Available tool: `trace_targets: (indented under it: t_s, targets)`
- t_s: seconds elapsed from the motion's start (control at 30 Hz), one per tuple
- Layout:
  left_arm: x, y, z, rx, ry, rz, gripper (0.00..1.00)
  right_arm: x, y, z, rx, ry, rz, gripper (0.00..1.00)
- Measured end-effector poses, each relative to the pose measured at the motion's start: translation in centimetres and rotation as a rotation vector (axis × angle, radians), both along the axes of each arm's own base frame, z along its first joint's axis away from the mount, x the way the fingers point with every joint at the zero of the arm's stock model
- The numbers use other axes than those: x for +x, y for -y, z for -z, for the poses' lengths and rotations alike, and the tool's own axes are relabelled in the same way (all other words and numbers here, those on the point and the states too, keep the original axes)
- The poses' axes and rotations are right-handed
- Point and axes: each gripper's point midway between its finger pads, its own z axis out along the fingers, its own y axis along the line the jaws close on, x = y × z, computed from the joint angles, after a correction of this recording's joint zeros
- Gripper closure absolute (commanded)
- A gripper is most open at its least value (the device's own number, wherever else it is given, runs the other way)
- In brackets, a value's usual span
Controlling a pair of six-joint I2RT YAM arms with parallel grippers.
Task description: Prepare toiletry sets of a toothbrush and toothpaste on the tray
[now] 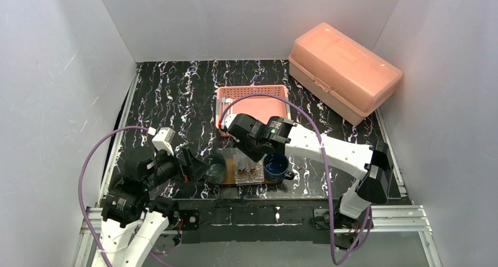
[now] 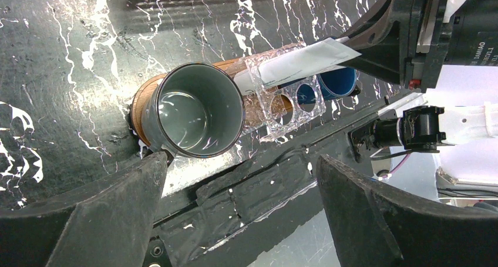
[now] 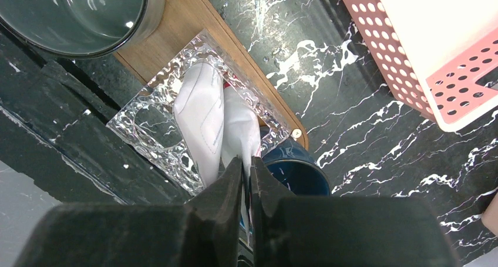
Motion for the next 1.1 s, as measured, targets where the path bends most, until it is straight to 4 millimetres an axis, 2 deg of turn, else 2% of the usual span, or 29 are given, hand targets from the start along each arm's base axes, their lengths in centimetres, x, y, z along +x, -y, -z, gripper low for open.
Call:
trace_targets:
  t_s: [0.3,0.43,0.73,0.97,1.1]
  targets:
    - [0.0,0.0,0.0,-0.001,-0.001,0.002,0.02,0.1,-0.1,0.2,-0.004,0.001,0.0,0.71]
    - [0.0,0.1,0.0,-0.001,-0.004,0.003,0.02,0.3,-0.3,-0.5,0.007,0.014,0.003,0.66]
    - [0.0,0.1,0.1,0.0,-0.008,0.005,0.02,1.4,-0.4,-2.4,0.026,0.074,0.029,0.59]
    - [0.0,0.1,0.1,-0.001,-0.01,0.007,0.02,3.1,-0.9,-5.7,0.077,0.172,0.077,0.53]
    - [0.1,0.2,0.2,0.0,-0.014,0.007,0.02,4.0,-1.2,-6.9,0.106,0.218,0.102,0.51]
